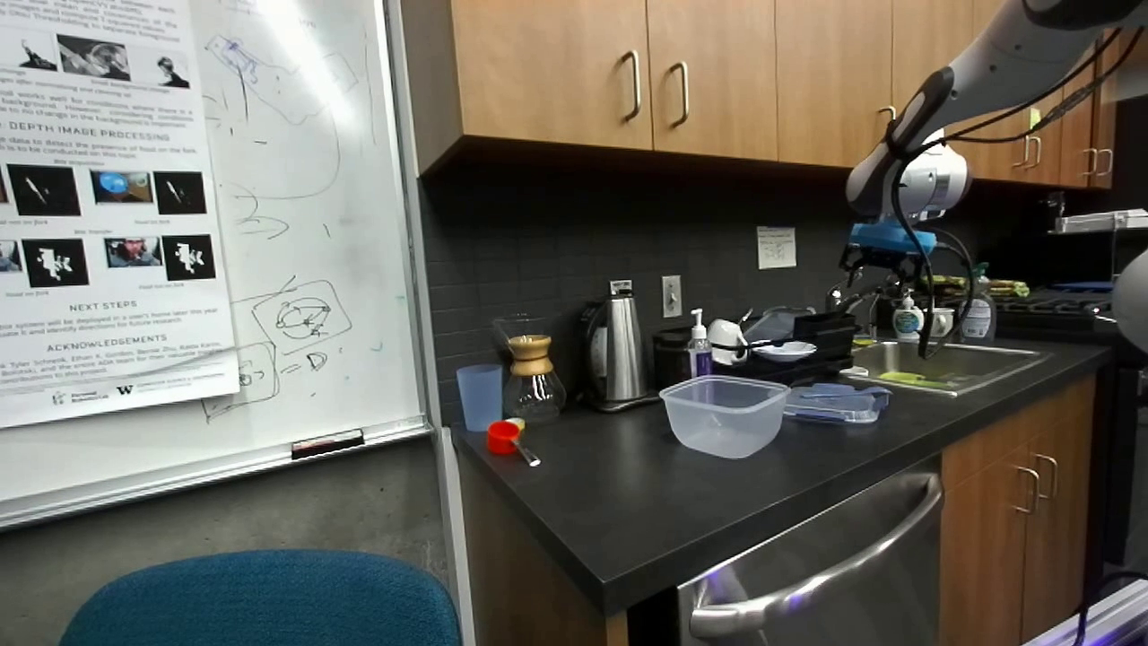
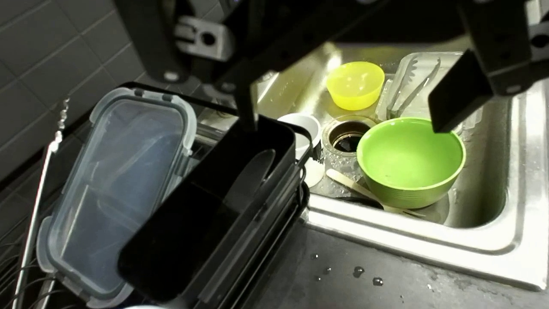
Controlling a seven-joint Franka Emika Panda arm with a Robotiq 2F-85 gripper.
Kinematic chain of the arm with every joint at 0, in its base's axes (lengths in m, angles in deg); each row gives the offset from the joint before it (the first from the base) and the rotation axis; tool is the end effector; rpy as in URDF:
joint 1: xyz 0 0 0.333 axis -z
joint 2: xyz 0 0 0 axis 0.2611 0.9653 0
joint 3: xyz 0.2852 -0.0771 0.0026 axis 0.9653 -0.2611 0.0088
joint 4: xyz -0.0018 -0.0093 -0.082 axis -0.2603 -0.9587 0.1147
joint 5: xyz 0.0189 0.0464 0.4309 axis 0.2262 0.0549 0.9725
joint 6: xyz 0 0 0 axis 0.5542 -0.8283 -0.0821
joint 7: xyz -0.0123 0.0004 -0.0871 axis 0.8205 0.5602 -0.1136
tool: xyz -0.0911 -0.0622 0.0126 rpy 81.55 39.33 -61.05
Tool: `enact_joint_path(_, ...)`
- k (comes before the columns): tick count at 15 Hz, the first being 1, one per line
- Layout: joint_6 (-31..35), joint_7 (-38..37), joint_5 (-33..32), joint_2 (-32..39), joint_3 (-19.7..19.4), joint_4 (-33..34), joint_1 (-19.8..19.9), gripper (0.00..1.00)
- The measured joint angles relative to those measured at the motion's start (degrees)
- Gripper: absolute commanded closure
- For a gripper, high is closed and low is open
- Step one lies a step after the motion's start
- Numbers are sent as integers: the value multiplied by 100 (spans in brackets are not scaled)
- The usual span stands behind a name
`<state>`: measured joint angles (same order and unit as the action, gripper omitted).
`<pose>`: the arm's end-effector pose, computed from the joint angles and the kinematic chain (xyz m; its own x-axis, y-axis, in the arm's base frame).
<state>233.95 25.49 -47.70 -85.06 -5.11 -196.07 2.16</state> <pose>0.5573 -0.3081 0.4025 0.4134 -0.8233 0.3890 -0.8151 -0.5250 -0.2448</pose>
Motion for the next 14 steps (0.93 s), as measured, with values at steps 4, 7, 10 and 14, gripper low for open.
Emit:
enact_joint_path(4,35,-389,-365,261,-52,276,-233,0)
enact_joint_path(7,32,-528,-511,452,-101,485,-377,0)
enact_joint_path(10,17,-565,-534,642,-160,671,-472,0)
enact_joint_path(14,-37,-570,-534,875,-221,845,-504,18)
